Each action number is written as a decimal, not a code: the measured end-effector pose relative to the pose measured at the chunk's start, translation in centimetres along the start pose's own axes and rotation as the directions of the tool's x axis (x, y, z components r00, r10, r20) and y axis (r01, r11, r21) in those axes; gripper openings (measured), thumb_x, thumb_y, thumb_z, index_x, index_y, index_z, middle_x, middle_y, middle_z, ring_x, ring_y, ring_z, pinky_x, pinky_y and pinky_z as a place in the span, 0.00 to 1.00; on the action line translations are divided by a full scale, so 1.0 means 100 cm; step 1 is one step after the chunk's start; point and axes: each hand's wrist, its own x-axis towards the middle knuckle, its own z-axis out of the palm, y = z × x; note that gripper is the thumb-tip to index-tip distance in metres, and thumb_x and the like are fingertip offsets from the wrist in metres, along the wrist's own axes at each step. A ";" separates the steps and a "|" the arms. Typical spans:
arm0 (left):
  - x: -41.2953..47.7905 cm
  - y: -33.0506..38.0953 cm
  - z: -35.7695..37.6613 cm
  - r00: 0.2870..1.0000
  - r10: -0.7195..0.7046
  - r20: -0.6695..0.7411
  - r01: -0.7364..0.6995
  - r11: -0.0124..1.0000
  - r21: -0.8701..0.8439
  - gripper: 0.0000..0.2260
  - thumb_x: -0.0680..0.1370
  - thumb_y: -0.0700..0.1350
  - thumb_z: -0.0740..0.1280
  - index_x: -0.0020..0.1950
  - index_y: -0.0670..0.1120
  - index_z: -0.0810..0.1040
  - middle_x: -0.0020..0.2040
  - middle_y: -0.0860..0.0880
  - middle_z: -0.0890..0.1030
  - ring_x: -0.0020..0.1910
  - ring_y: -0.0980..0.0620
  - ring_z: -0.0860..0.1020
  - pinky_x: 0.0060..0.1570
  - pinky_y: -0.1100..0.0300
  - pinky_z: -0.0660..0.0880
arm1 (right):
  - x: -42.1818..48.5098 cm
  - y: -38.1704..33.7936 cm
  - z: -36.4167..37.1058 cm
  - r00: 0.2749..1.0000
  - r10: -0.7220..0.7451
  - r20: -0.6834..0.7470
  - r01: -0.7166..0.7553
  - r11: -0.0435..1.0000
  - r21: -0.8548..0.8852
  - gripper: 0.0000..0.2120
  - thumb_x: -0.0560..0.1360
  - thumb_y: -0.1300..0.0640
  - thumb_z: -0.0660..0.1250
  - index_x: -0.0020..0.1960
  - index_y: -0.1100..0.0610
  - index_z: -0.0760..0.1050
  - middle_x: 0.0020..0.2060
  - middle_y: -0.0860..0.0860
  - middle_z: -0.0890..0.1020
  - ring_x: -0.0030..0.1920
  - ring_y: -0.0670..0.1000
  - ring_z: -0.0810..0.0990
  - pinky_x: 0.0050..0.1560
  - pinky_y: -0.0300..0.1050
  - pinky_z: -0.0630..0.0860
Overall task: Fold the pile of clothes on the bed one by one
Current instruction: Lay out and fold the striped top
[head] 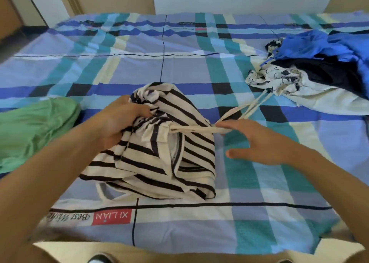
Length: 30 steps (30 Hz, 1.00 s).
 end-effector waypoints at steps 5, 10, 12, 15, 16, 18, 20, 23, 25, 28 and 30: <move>0.012 -0.005 -0.053 0.996 -0.079 -0.048 0.082 0.994 0.076 0.10 0.78 0.32 0.62 0.51 0.41 0.82 0.43 0.40 0.86 0.40 0.44 0.85 0.40 0.50 0.83 | 0.013 0.005 0.006 0.974 -0.138 -0.179 0.120 0.987 -0.106 0.17 0.72 0.63 0.74 0.58 0.50 0.79 0.42 0.41 0.80 0.46 0.45 0.78 0.50 0.45 0.73; 0.022 -0.034 -0.071 0.997 -0.072 -0.028 0.076 0.865 0.496 0.12 0.75 0.39 0.69 0.58 0.41 0.80 0.54 0.40 0.84 0.55 0.40 0.81 0.62 0.47 0.75 | 0.022 0.022 0.005 0.979 -0.061 -0.193 0.032 0.988 -0.148 0.17 0.72 0.63 0.74 0.58 0.51 0.79 0.48 0.46 0.83 0.49 0.50 0.80 0.55 0.54 0.75; 0.024 -0.041 -0.065 0.999 -0.002 -0.040 0.030 0.690 0.723 0.15 0.76 0.43 0.70 0.61 0.44 0.75 0.56 0.42 0.82 0.54 0.43 0.79 0.55 0.52 0.74 | 0.027 0.033 0.008 0.978 -0.043 -0.205 0.006 0.984 -0.178 0.24 0.70 0.64 0.74 0.64 0.52 0.76 0.53 0.47 0.82 0.53 0.52 0.80 0.59 0.56 0.74; 0.021 -0.046 -0.054 0.939 0.297 -0.176 0.039 0.416 0.909 0.31 0.73 0.48 0.71 0.74 0.48 0.64 0.64 0.41 0.75 0.60 0.38 0.74 0.56 0.46 0.74 | 0.042 0.047 0.012 0.957 0.013 -0.289 -0.083 0.969 -0.233 0.30 0.70 0.64 0.72 0.71 0.54 0.71 0.58 0.53 0.78 0.58 0.57 0.77 0.62 0.58 0.72; 0.019 -0.047 -0.046 0.890 0.431 -0.146 -0.020 0.357 0.934 0.34 0.72 0.47 0.71 0.76 0.48 0.62 0.67 0.42 0.73 0.63 0.37 0.72 0.57 0.42 0.73 | 0.047 0.053 0.013 0.948 0.040 -0.317 -0.134 0.950 -0.283 0.32 0.71 0.61 0.71 0.73 0.53 0.69 0.60 0.54 0.75 0.60 0.59 0.74 0.63 0.57 0.70; 0.009 -0.047 -0.026 0.822 0.569 0.023 -0.254 0.331 0.909 0.32 0.73 0.46 0.71 0.75 0.48 0.65 0.68 0.44 0.72 0.65 0.40 0.69 0.61 0.43 0.71 | 0.056 0.063 0.015 0.933 0.101 -0.344 -0.234 0.899 -0.370 0.28 0.73 0.56 0.70 0.73 0.51 0.70 0.64 0.55 0.70 0.66 0.59 0.67 0.69 0.59 0.63; -0.001 -0.044 -0.005 0.802 0.564 0.197 -0.458 0.370 0.808 0.27 0.76 0.50 0.69 0.74 0.52 0.67 0.70 0.51 0.70 0.68 0.49 0.68 0.67 0.51 0.67 | 0.062 0.068 0.014 0.921 0.150 -0.360 -0.293 0.875 -0.385 0.17 0.77 0.52 0.67 0.65 0.50 0.76 0.64 0.55 0.70 0.68 0.59 0.66 0.74 0.62 0.56; -0.006 -0.050 0.017 0.776 0.537 0.332 -0.557 0.336 0.759 0.25 0.78 0.57 0.63 0.75 0.57 0.64 0.73 0.57 0.66 0.70 0.57 0.65 0.70 0.61 0.62 | 0.063 0.058 0.011 0.943 0.147 -0.300 -0.268 0.871 -0.413 0.08 0.80 0.53 0.61 0.55 0.53 0.77 0.52 0.52 0.73 0.58 0.58 0.73 0.73 0.63 0.55; -0.005 -0.053 0.025 0.795 0.517 0.317 -0.552 0.403 0.730 0.28 0.78 0.58 0.65 0.77 0.59 0.60 0.74 0.60 0.63 0.71 0.60 0.63 0.69 0.66 0.59 | 0.059 0.035 0.007 0.959 0.113 -0.261 -0.199 0.921 -0.335 0.09 0.81 0.55 0.57 0.48 0.55 0.75 0.42 0.49 0.73 0.46 0.57 0.74 0.67 0.59 0.63; -0.007 -0.053 0.033 0.822 0.499 0.275 -0.537 0.518 0.666 0.36 0.75 0.61 0.69 0.78 0.62 0.53 0.75 0.63 0.62 0.70 0.65 0.62 0.67 0.68 0.59 | 0.051 -0.020 -0.004 0.962 0.013 -0.271 -0.054 0.988 -0.142 0.12 0.76 0.54 0.53 0.38 0.56 0.68 0.30 0.48 0.71 0.33 0.54 0.70 0.40 0.49 0.64; -0.010 -0.048 0.039 0.820 0.519 0.242 -0.548 0.588 0.595 0.42 0.72 0.61 0.72 0.78 0.64 0.51 0.75 0.66 0.61 0.69 0.69 0.60 0.66 0.70 0.59 | 0.043 -0.058 -0.010 0.961 -0.061 -0.269 0.041 0.996 -0.080 0.12 0.76 0.54 0.54 0.35 0.56 0.67 0.28 0.47 0.69 0.30 0.50 0.68 0.34 0.49 0.60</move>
